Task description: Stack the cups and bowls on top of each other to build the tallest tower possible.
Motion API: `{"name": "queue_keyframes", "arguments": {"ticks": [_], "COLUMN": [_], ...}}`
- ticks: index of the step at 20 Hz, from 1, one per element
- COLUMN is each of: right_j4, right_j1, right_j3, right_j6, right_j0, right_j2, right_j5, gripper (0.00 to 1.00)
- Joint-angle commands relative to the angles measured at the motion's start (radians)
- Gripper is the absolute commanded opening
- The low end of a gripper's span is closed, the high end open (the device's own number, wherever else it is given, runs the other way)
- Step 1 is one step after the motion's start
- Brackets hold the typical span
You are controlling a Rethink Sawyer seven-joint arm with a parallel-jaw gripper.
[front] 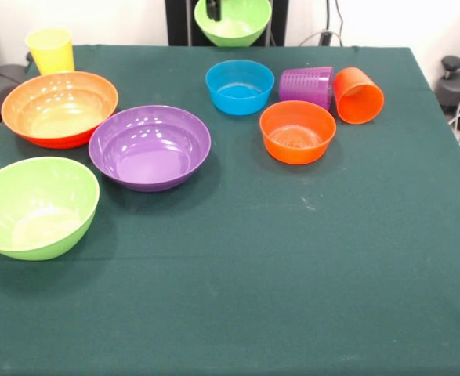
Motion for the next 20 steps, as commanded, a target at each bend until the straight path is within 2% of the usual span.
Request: {"name": "queue_keyframes", "arguments": {"ticks": [1,8,20], "right_j4": [-0.033,-0.005,0.044], "right_j1": [0.144,0.225,0.292], "right_j3": [-0.241,-0.344,-0.464], "right_j6": [0.092,0.146,0.226], "right_j0": [0.010,0.054,0.128], "right_j2": [0.032,-0.018,-0.116], "right_j5": [-0.034,-0.069,-0.158], "gripper": [0.00,0.00,0.00]}}
